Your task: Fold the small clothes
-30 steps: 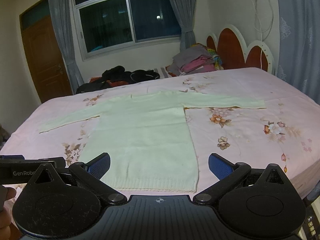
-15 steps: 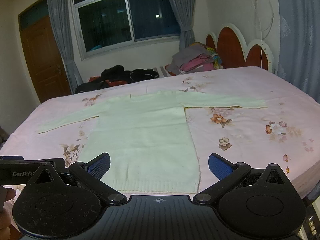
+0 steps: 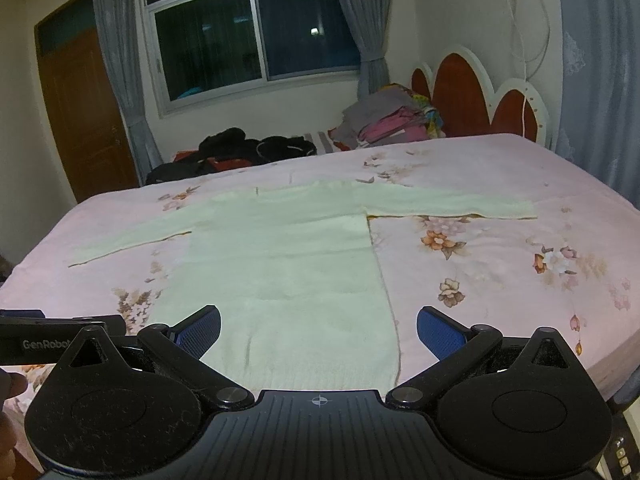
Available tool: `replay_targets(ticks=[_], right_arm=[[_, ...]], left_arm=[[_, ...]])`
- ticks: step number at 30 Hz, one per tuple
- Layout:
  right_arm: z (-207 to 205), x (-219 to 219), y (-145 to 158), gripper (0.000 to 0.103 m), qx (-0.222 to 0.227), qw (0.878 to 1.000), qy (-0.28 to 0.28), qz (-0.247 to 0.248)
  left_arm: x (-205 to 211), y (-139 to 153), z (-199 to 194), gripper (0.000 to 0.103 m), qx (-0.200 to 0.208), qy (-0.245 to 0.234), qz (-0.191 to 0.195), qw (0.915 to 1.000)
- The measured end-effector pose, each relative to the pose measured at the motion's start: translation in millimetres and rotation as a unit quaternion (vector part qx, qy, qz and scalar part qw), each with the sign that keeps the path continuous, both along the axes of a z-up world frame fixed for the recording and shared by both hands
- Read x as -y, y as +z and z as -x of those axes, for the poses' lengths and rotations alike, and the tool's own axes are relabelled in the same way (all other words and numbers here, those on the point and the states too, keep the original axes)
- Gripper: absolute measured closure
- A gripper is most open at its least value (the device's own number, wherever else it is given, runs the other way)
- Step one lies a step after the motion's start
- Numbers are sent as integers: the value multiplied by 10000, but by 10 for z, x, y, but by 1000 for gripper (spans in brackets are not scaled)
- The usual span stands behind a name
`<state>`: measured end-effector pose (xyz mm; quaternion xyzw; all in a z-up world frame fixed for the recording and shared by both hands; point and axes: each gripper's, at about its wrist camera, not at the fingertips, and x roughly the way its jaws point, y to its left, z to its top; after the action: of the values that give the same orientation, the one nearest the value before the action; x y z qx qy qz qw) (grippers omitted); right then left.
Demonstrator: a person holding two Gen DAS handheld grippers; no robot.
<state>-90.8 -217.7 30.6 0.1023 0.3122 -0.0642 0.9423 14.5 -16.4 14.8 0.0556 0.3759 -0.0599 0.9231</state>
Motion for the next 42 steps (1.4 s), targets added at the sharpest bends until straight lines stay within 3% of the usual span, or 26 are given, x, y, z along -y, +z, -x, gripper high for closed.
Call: replay_targets(ticks=[11,28,36,42], right_arm=[[-472,122,-136,0,-99,9998,-198,-4],[-1590,371,-299,0,-157,9948,-982,221],[-2003,686,-457,0,-180,9927,-1143,347],[-2284,1191,-619,0,-181,9915,-1232,387]], left_arm=[[38,-136,-561,0,-80,-30,-81,9999],[106,-358,-1881,0,-146,-429,5,9990],[184,-561,-2352,1,-363,-454,169,9982],[327,-754,-2633,1,-545,-263,232,9979]])
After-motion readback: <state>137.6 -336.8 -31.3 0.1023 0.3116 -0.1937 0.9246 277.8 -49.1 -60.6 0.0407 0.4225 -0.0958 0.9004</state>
